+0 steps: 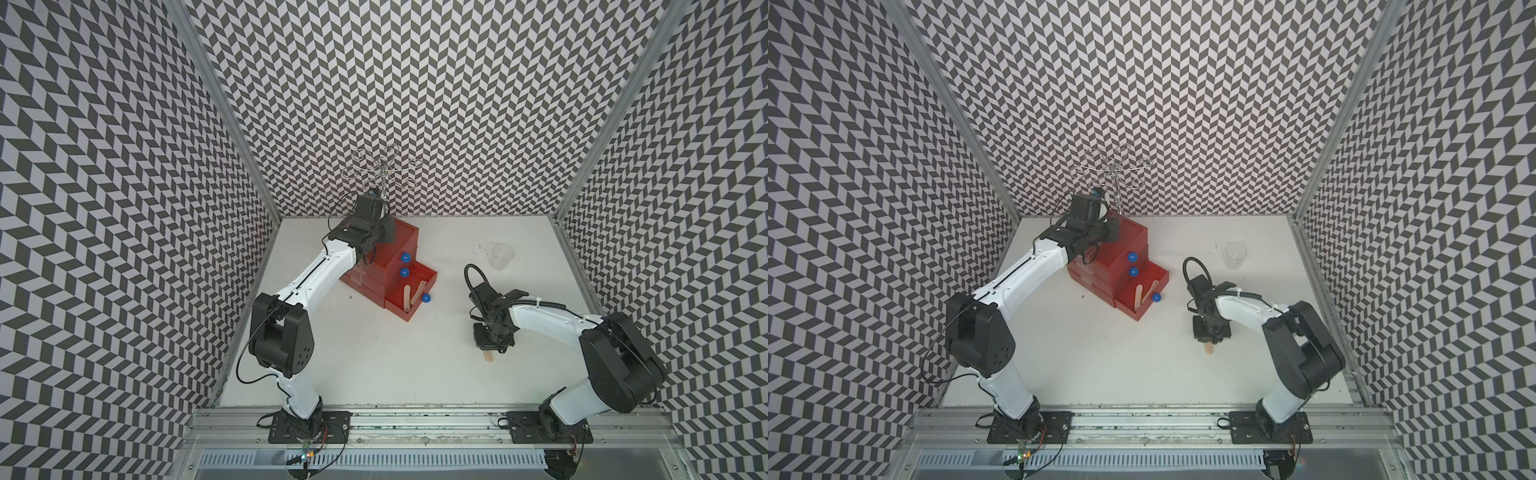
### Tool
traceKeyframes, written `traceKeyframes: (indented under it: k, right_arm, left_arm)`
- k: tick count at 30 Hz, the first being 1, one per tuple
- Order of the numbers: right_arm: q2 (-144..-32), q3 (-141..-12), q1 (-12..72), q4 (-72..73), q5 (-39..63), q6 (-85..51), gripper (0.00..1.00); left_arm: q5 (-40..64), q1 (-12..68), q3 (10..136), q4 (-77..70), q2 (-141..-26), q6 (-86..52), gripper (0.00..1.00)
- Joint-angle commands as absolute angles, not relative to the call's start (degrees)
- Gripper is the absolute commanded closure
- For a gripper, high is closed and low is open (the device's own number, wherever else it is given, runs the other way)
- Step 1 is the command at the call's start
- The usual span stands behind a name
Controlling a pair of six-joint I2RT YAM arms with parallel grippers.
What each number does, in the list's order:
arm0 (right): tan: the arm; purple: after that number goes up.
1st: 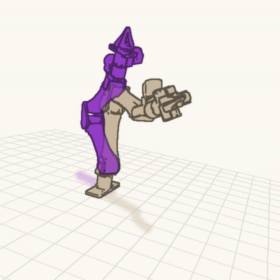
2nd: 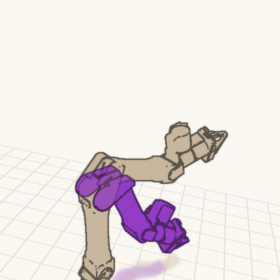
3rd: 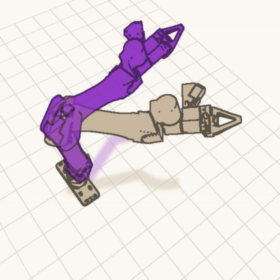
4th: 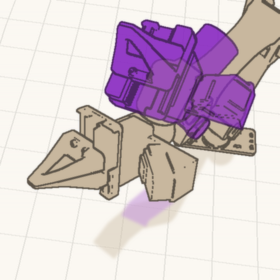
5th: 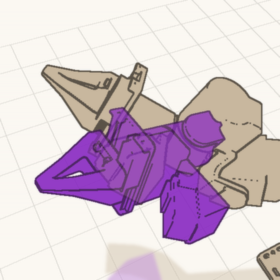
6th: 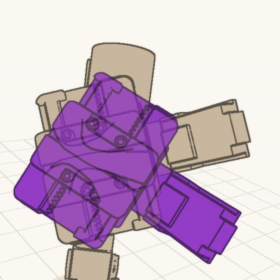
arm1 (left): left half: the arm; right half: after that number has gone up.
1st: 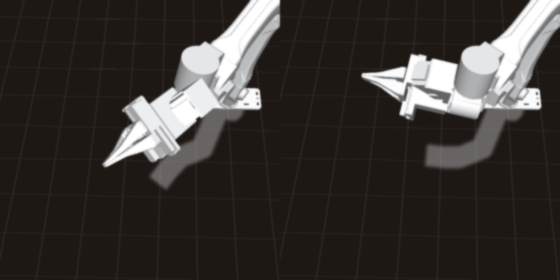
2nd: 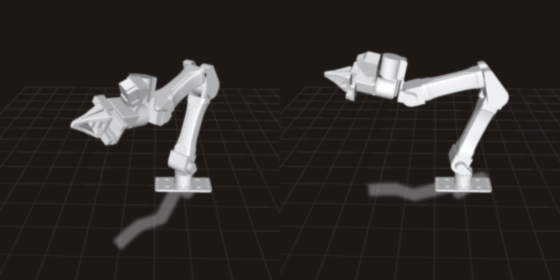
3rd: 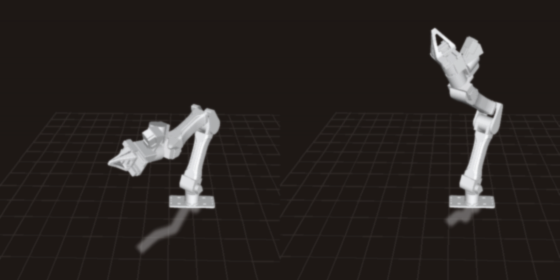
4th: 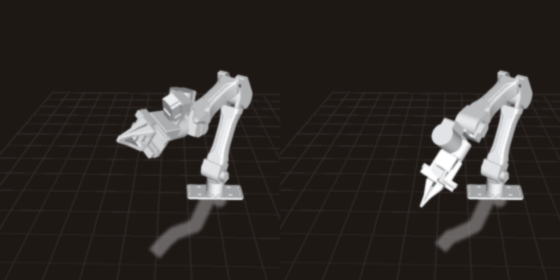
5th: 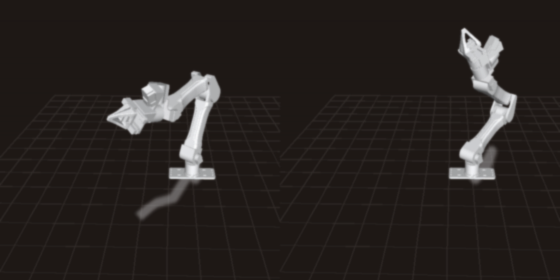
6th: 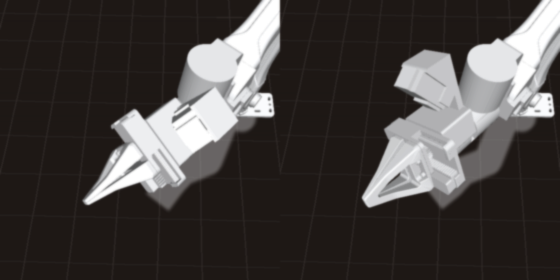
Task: Place the fruit knives into the drawer by color
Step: Pick up the fruit knife from the center of the board.
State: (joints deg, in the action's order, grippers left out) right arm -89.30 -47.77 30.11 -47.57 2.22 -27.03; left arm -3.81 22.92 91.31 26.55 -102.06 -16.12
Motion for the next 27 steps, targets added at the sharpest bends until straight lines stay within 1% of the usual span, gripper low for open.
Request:
traceKeyframes:
  k: [1,16,27]
  right_arm:
    - [-92.6,-48.0,30.5,-41.8,4.3,-26.6,0.84]
    - [-95.4,-54.7,30.6,-41.6,4.2,-25.0,0.90]
    - [-95.7,-59.7,30.5,-42.6,4.2,-23.8,0.92]
  left_arm:
    - [-3.9,23.1,86.8,42.8,-109.1,-16.1,1.00]
    - [-4.1,23.1,86.9,42.8,-109.1,-16.1,1.00]
    - [-4.0,23.0,86.9,42.8,-109.1,-16.0,1.00]
